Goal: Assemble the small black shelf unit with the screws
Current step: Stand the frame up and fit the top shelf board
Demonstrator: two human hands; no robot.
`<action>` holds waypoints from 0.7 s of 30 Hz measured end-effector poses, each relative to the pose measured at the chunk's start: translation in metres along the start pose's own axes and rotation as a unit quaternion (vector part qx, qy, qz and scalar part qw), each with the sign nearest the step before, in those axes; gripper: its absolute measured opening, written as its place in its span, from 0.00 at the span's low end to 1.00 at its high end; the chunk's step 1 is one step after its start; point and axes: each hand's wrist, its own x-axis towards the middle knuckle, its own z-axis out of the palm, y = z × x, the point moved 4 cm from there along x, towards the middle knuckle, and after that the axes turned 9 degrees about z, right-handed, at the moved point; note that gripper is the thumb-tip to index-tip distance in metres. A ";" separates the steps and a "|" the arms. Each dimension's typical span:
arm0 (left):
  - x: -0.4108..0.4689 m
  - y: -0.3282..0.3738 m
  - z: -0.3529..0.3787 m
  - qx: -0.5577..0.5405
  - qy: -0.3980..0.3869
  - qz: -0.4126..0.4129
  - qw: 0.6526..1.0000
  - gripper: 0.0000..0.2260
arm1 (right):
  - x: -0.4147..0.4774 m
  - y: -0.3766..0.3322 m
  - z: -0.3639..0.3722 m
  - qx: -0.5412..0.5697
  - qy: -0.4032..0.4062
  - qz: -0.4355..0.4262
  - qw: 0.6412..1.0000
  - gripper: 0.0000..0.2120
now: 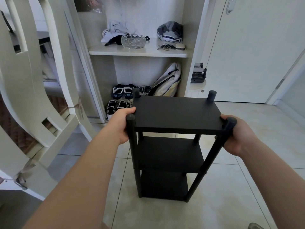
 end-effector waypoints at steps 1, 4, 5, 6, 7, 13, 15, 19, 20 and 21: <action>0.001 -0.001 0.000 0.001 0.003 0.000 1.000 0.10 | -0.001 0.000 -0.001 0.001 -0.001 0.000 1.000 0.05; 0.003 -0.001 0.000 0.003 0.007 -0.002 1.000 0.10 | -0.002 -0.001 -0.001 0.006 -0.012 0.007 1.000 0.05; 0.003 -0.001 0.000 0.004 0.008 -0.003 1.000 0.10 | -0.002 -0.001 -0.001 0.008 -0.014 0.010 1.000 0.06; 0.003 0.000 -0.001 0.005 0.009 -0.004 1.000 0.10 | -0.002 -0.001 0.000 0.008 -0.015 0.014 1.000 0.06; 0.003 0.000 -0.001 0.007 0.010 -0.005 1.000 0.09 | -0.003 -0.002 0.000 0.006 -0.014 0.017 1.000 0.06; 0.001 0.002 0.000 0.007 0.011 -0.016 1.000 0.08 | -0.006 -0.003 0.001 -0.016 0.005 0.041 0.999 0.07; 0.001 0.002 0.000 0.005 0.008 -0.021 1.000 0.08 | -0.007 -0.004 0.002 -0.017 0.011 0.046 0.999 0.07; 0.002 0.002 -0.001 0.005 0.007 -0.025 1.000 0.08 | -0.009 -0.004 0.003 -0.020 0.008 0.047 0.999 0.06; 0.002 0.002 -0.001 0.007 0.008 -0.026 1.000 0.08 | -0.009 -0.004 0.003 -0.022 0.006 0.048 0.999 0.06; 0.001 0.002 -0.001 0.009 0.007 -0.028 1.000 0.08 | -0.009 -0.003 0.003 -0.023 0.004 0.049 0.999 0.06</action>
